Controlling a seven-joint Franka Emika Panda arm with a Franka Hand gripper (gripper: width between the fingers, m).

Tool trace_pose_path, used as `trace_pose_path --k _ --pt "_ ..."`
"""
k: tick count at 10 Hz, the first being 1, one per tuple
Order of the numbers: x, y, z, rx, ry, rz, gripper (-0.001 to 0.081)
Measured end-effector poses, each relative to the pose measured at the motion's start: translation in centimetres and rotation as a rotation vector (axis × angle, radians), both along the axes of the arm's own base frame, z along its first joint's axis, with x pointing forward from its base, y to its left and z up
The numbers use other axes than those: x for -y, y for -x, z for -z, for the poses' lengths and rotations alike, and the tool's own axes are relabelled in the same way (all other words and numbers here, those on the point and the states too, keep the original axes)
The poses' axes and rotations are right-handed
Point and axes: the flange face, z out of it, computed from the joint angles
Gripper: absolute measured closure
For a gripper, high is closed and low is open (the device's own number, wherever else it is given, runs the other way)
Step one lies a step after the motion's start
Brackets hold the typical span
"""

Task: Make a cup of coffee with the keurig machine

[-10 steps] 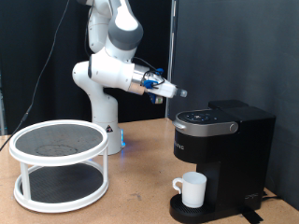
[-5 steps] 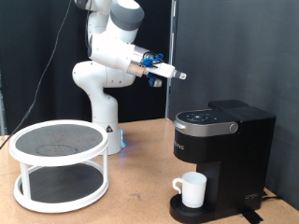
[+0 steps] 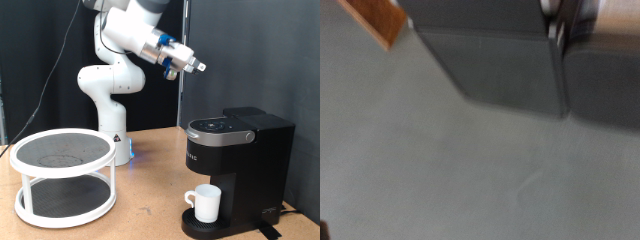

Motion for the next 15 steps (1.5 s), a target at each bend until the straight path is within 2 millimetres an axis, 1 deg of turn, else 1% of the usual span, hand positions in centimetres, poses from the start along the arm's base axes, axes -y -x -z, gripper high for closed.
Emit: trace_pose_path --k 3,4,5,6,7,8,10,11,13,14,15 --pt "-0.8 -1.3 -3.9 0.023 0.356 -0.073 0.0072" --pt "-0.9 -2.3 -4.3 0.017 0.432 -0.101 0.0072" --pt "-0.9 -2.3 -4.2 0.016 0.399 -0.089 0.0072" --pt "-0.8 -2.6 -4.8 0.065 0.363 -0.043 0.0072" --pt "-0.8 -2.8 -5.7 0.099 0.362 -0.013 0.0072" --pt "-0.8 -3.1 -7.0 0.095 0.398 -0.019 0.0072" --pt "-0.4 -4.0 -9.2 0.002 0.538 -0.080 0.0072" --pt "0.1 -4.9 -9.7 -0.053 0.582 -0.095 0.0072" --pt "1.3 -7.2 -9.5 -0.102 0.585 -0.100 0.0072" --pt "1.5 -8.4 -8.9 -0.114 0.572 -0.112 0.0072" --pt "1.5 -9.4 -7.8 -0.124 0.559 -0.146 0.0072"
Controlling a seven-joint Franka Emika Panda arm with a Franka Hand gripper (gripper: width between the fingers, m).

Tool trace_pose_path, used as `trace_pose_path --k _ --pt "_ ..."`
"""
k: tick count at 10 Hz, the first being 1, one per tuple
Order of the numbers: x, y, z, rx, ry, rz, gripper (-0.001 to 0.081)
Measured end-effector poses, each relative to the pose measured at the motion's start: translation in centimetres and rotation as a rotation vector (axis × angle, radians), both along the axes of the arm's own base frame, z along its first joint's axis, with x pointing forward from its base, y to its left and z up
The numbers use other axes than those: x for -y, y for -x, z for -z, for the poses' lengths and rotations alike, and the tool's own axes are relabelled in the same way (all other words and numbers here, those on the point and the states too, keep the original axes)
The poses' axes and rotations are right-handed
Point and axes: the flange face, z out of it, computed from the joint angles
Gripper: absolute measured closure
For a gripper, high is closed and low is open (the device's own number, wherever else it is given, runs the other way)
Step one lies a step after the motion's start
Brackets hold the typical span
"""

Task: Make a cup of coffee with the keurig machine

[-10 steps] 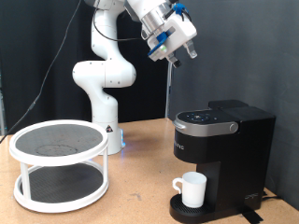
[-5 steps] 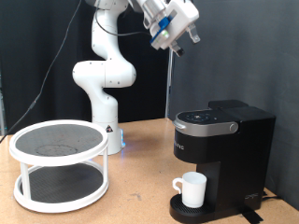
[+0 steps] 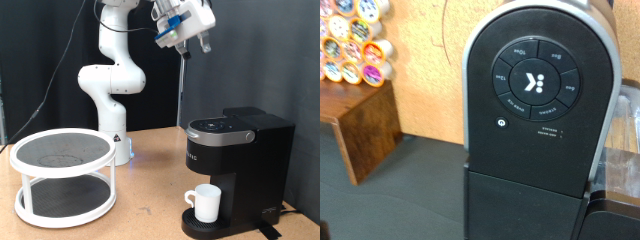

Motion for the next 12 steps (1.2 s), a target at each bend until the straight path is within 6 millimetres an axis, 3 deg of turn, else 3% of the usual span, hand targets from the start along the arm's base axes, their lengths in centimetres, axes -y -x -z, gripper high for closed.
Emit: trace_pose_path --k 3,6,9,12 --pt "-2.2 -1.6 3.3 -0.031 -0.018 -0.113 0.0072" --pt "-5.4 -1.7 4.3 -0.018 -0.002 -0.164 0.0072" --pt "-5.1 -1.6 4.7 -0.026 -0.002 -0.160 0.0072" --pt "-4.2 -1.4 6.5 -0.037 0.011 -0.141 0.0072"
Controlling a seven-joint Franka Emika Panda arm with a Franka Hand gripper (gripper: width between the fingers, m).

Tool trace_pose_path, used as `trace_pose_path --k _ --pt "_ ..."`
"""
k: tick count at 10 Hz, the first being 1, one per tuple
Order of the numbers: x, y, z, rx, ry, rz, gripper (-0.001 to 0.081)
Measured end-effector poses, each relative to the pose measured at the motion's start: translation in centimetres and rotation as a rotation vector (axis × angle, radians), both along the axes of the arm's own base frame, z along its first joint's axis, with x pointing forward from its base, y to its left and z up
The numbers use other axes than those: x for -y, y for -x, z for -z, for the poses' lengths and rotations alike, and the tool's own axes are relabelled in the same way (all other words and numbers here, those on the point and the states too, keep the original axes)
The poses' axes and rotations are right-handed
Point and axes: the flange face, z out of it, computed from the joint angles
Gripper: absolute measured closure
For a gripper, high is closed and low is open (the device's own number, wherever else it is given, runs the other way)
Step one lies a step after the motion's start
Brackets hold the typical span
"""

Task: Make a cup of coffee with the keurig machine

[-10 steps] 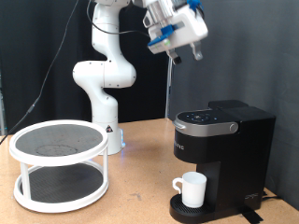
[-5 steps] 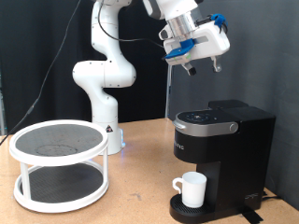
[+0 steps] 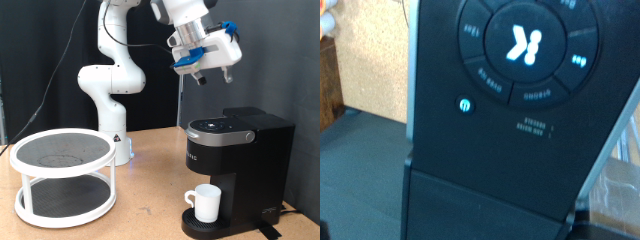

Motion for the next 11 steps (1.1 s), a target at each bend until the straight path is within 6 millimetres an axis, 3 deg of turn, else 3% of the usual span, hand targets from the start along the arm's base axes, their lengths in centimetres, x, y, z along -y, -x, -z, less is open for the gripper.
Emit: trace_pose_path --k 3,8,9,10,11 --pt "1.1 -0.1 1.8 0.034 0.031 0.032 0.0072" --pt "1.1 -0.6 4.2 0.035 0.047 0.001 0.0081" --pt "1.1 -1.0 4.6 0.049 0.051 -0.001 0.0258" --pt "1.0 -1.4 5.1 0.049 0.054 -0.003 0.0258" --pt "0.8 -1.6 5.7 0.042 0.056 -0.010 0.0459"
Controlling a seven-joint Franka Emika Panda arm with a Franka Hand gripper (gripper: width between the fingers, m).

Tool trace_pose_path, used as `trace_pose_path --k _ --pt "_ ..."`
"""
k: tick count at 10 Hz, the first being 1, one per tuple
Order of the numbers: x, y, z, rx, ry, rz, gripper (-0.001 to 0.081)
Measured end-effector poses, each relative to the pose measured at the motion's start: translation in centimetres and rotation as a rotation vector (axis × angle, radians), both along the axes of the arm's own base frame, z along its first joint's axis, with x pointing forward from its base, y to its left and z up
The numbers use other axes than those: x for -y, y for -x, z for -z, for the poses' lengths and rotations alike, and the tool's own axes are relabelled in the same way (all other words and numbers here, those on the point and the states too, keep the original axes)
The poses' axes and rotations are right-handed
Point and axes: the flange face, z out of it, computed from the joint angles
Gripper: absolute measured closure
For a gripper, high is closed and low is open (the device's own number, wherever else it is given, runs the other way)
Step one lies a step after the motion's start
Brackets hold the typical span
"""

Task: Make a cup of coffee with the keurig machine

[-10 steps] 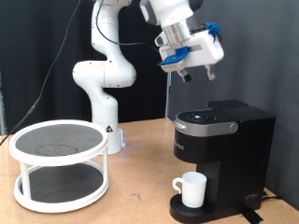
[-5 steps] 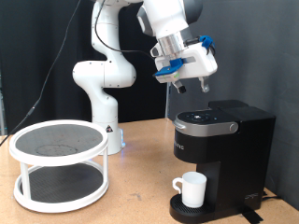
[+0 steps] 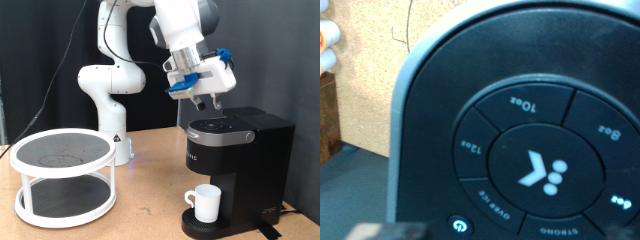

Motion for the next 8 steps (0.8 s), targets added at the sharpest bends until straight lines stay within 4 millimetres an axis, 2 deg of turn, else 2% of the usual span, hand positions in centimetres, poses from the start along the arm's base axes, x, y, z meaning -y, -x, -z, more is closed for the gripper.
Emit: trace_pose_path --k 1,2,3,6,8 --pt "-0.3 -0.2 0.6 -0.015 0.004 -0.015 0.0596" --pt "-0.8 -0.3 1.3 -0.034 0.006 -0.035 0.0596" --pt "-1.5 -0.3 1.7 -0.054 0.005 -0.059 0.0759" --pt "-2.8 0.1 2.3 -0.081 0.004 -0.105 0.0792" --pt "-3.1 0.2 2.4 -0.082 0.004 -0.108 0.0805"
